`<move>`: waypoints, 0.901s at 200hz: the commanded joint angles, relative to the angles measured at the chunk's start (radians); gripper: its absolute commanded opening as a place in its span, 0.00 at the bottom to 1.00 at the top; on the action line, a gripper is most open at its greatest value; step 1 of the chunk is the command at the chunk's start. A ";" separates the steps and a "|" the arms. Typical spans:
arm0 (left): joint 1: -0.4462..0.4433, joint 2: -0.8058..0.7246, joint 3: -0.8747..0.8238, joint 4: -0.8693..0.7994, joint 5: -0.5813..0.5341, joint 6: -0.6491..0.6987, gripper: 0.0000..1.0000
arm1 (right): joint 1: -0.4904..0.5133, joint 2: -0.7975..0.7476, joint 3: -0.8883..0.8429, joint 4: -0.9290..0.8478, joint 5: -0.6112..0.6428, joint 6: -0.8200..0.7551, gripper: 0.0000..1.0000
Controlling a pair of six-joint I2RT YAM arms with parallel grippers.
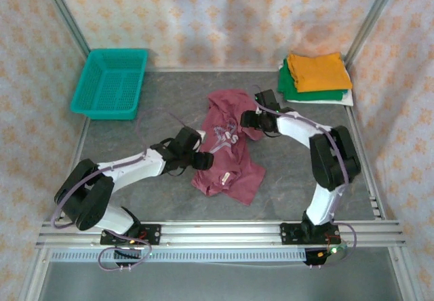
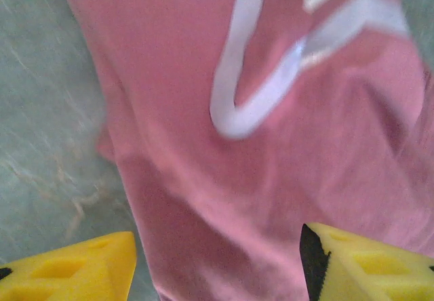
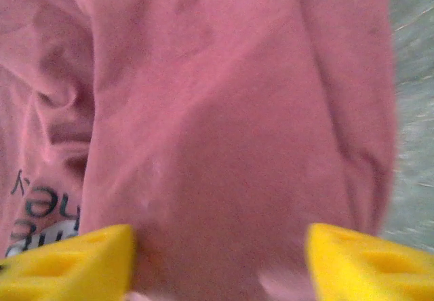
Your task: Fold and stack the t-shirts
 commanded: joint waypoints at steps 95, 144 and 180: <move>-0.068 -0.030 -0.126 0.172 0.020 -0.036 0.58 | -0.020 -0.176 0.079 -0.044 0.081 0.035 0.03; -0.125 0.094 -0.051 0.192 0.065 -0.009 0.42 | -0.035 -0.214 0.042 -0.064 0.128 0.050 0.08; -0.127 0.075 -0.055 0.154 -0.007 -0.020 0.00 | -0.001 -0.244 -0.048 -0.050 0.015 -0.019 0.38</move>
